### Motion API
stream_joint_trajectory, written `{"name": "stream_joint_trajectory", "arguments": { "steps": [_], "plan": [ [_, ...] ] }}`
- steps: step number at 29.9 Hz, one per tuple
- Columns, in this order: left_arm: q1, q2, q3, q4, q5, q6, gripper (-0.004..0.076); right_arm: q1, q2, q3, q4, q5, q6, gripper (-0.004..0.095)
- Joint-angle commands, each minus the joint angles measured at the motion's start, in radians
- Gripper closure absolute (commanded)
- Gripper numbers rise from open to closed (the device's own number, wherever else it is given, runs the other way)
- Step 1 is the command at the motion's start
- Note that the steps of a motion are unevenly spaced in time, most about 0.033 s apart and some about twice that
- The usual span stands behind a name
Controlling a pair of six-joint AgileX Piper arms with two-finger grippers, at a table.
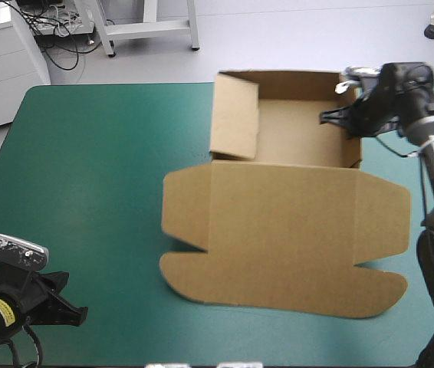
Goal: Fold the box
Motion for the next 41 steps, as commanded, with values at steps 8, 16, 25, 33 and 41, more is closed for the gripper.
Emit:
{"name": "stream_joint_trajectory", "arguments": {
  "steps": [8,16,25,33,41],
  "plan": [
    [-0.004,0.004,-0.023,0.016,-0.025,-0.008,0.0756,-0.430,-0.131,-0.058,0.032,0.010,-0.088,0.0926],
    [-0.004,0.004,-0.023,0.038,-0.025,-0.008,0.0756,-0.613,-0.052,-0.058,0.032,0.010,-0.117,0.0926],
    [-0.004,0.004,-0.023,0.042,-0.029,-0.008,0.0756,-0.640,0.094,-0.058,0.025,0.010,-0.117,0.0920],
    [-0.004,0.004,-0.023,0.051,-0.029,-0.008,0.0756,-0.640,0.135,-0.058,0.027,0.010,-0.148,0.0543],
    [-0.004,0.004,-0.023,0.071,-0.027,-0.008,0.0756,-0.640,0.099,-0.059,-0.017,0.010,-0.153,0.0211]
  ]
}}
